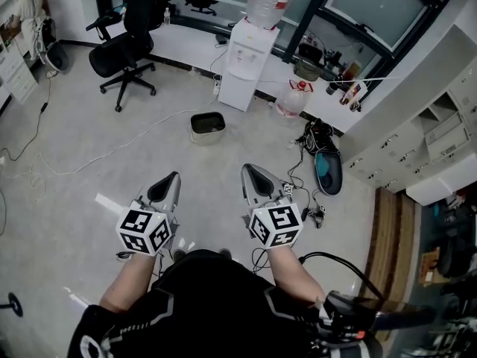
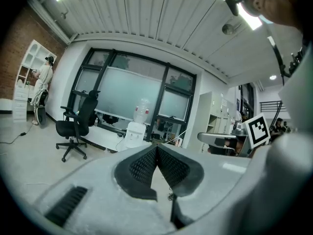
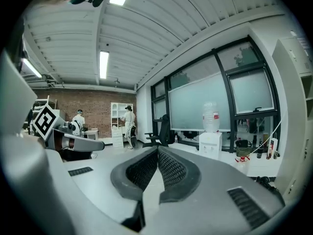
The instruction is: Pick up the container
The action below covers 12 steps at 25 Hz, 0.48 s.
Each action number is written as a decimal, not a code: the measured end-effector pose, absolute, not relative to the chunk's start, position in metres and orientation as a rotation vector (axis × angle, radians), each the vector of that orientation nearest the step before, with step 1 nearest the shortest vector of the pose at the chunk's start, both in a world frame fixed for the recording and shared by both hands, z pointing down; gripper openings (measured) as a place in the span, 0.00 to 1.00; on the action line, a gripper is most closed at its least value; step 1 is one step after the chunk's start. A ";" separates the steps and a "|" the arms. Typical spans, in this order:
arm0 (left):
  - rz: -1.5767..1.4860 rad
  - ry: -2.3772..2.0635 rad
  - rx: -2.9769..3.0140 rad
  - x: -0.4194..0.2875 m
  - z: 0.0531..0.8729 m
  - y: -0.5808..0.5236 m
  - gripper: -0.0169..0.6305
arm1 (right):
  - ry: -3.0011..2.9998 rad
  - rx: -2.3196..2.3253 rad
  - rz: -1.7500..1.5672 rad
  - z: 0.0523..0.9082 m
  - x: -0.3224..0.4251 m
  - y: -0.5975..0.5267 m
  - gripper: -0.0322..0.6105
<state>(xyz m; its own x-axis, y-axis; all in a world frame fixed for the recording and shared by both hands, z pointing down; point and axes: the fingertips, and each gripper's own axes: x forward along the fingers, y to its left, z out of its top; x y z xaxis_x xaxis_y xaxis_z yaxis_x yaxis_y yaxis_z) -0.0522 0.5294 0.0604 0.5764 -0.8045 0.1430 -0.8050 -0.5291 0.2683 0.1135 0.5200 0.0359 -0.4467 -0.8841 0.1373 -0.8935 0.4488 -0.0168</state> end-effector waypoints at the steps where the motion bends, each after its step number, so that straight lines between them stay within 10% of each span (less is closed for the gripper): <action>1: -0.005 -1.316 2.503 -0.056 0.060 0.529 0.04 | -2.581 1.588 0.133 0.036 0.110 0.519 0.06; 12: -0.046 -1.251 2.490 -0.106 0.077 0.525 0.04 | -2.571 1.593 0.126 0.045 0.058 0.519 0.06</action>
